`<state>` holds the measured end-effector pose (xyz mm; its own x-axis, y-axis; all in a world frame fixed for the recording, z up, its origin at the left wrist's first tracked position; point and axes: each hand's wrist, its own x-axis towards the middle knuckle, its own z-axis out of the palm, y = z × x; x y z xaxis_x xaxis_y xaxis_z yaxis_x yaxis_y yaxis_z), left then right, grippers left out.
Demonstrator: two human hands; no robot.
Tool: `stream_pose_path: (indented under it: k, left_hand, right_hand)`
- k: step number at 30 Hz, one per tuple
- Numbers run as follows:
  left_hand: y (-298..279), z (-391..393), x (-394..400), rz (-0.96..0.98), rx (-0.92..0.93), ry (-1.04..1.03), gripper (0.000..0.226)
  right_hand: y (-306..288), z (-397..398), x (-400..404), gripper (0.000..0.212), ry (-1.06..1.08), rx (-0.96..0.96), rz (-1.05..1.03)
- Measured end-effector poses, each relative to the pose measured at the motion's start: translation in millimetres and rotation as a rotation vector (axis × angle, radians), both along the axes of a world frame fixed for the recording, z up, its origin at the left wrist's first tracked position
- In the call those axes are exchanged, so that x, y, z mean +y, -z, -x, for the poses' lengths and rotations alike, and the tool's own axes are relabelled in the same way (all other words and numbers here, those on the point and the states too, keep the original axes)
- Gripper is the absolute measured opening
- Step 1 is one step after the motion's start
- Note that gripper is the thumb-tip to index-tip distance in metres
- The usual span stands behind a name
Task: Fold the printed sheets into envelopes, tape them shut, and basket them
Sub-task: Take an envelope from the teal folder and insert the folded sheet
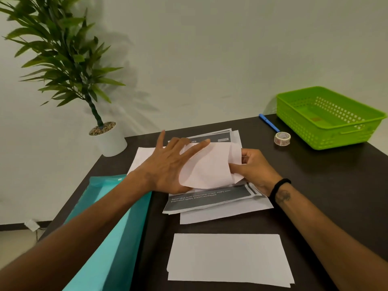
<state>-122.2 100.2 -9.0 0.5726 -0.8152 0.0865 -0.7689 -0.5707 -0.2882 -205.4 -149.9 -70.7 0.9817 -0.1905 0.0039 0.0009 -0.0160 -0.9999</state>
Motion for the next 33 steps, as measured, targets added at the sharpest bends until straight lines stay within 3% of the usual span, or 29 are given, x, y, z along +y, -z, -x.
stream_pose_path:
  k: [5, 9, 13, 27, 33]
  left_hand:
    - [-7, 5, 7, -0.017, -0.056, 0.011, 0.125]
    - [-7, 10, 9, 0.015, -0.076, -0.011, 0.125]
    - [2, 13, 6, 0.043, -0.146, -0.047, 0.124]
    - [16, 19, -6, 0.133, -0.183, -0.07, 0.119]
    - [16, 21, -10, 0.143, -0.177, -0.069, 0.118]
  right_hand:
    - [-2, 0, -2, 0.034, 0.056, 0.021, 0.117]
    - [-2, -4, -1, 0.046, 0.289, -0.025, 0.409]
    - [-5, -5, 4, 0.032, 0.406, -0.144, 0.477]
    - [-2, -5, 5, 0.029, 0.522, -0.126, 0.12]
    - [-10, -5, 10, 0.035, 0.355, -0.032, -0.091]
